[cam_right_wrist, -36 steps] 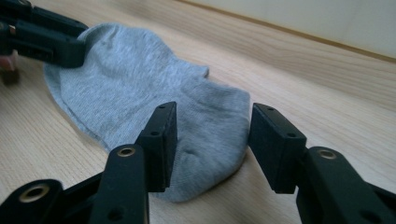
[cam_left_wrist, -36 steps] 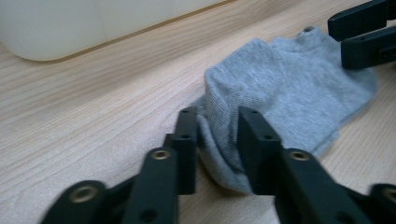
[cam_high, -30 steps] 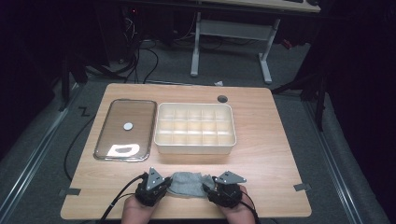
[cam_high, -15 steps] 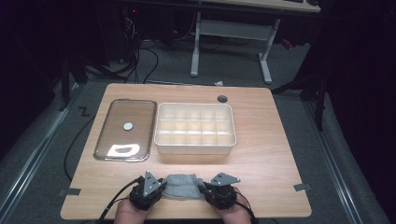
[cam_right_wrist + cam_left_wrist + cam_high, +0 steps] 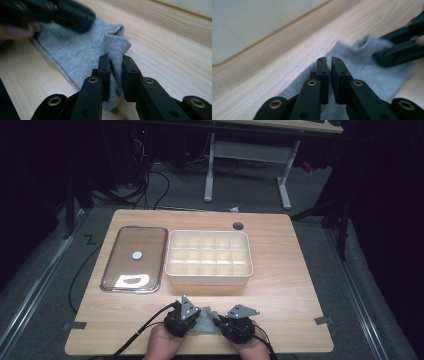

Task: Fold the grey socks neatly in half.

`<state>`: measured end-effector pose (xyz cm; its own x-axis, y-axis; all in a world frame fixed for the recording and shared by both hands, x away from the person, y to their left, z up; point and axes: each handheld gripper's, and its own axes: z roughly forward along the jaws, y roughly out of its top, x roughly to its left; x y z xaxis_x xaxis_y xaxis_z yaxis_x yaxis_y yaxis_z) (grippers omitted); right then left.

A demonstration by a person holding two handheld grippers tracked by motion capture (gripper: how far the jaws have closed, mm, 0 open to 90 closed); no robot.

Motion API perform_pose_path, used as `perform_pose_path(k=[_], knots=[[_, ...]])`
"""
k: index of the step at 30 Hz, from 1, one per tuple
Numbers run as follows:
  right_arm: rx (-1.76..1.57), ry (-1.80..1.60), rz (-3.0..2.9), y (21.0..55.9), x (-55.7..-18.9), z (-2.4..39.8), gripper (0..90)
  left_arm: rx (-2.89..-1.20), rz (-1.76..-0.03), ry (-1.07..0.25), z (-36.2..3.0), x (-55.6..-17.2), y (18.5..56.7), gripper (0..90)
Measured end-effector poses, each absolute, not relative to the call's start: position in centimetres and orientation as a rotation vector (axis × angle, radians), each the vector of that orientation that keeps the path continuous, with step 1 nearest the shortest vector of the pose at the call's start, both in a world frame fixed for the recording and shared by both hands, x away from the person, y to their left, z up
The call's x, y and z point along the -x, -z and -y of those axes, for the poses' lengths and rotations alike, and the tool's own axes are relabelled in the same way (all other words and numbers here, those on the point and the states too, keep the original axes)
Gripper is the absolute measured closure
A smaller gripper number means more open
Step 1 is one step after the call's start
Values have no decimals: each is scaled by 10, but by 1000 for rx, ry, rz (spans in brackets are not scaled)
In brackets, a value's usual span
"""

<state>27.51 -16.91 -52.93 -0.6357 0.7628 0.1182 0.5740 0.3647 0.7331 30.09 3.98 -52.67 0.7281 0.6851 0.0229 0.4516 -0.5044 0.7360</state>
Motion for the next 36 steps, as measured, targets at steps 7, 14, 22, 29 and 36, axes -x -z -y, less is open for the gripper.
perform_pose_path(k=[7,14,22,29,36], knots=[[-1277,-1193,-2312,521,-283,192,814,-2195,-812,-450,-18,-308,528,851],[-1311,-1202,-2260,516,-283,207,817,-2208,-791,-484,-2,-309,527,797],[-1317,-1240,-2245,510,-280,209,817,-2206,-767,-445,3,-302,528,836],[-1227,-1256,-2281,494,-278,190,816,-2209,-756,-490,10,-299,529,837],[-1196,-1180,-2320,496,-282,183,815,-2046,-836,-404,-26,-301,508,734]])
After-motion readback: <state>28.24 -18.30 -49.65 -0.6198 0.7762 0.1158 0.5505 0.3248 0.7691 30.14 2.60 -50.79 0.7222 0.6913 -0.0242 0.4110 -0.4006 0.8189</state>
